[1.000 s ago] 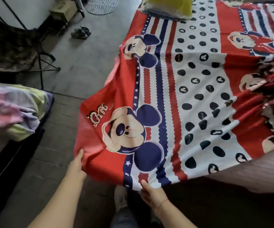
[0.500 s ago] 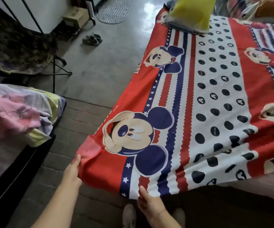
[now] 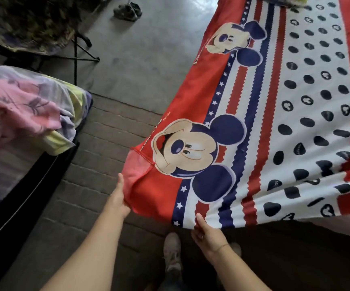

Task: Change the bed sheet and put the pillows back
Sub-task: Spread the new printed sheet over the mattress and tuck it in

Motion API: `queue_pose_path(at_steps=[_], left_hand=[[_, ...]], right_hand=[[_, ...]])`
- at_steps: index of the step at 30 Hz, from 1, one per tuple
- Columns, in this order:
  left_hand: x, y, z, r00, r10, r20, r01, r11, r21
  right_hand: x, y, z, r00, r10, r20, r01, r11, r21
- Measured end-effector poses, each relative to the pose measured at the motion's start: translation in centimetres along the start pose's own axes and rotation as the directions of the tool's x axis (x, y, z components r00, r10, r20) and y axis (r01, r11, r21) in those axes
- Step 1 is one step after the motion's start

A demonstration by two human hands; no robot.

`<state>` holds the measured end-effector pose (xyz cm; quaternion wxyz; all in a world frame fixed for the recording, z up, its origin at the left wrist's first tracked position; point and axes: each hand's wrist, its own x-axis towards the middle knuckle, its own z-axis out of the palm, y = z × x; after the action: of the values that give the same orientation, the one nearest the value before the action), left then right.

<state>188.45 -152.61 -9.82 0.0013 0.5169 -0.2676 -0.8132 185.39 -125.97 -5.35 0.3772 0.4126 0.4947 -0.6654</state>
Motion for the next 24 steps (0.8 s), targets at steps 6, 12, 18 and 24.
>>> queue_pose_path(at_steps=[6, 12, 18, 24], left_hand=[[-5.2, -8.5, 5.5, 0.951, -0.252, 0.181, 0.243, 0.967, 0.071], [-6.3, -12.3, 9.6, 0.955, -0.283, 0.086, 0.287, 0.957, -0.038], [-6.7, -11.3, 7.8, 0.991, -0.123, -0.06, 0.124, 0.992, 0.017], [-8.0, -12.5, 8.0, 0.993, -0.086, -0.079, 0.091, 0.994, 0.056]], right_hand=[[-0.4, 0.4, -0.2, 0.999, 0.005, 0.051, -0.011, 0.994, 0.109], [-1.8, -1.3, -1.0, 0.986, -0.015, 0.168, -0.001, 0.995, 0.098], [-0.4, -9.9, -5.2, 0.988, -0.109, 0.113, 0.039, 0.87, 0.492], [-1.3, -15.1, -10.8, 0.98, -0.194, -0.037, 0.192, 0.895, 0.402]])
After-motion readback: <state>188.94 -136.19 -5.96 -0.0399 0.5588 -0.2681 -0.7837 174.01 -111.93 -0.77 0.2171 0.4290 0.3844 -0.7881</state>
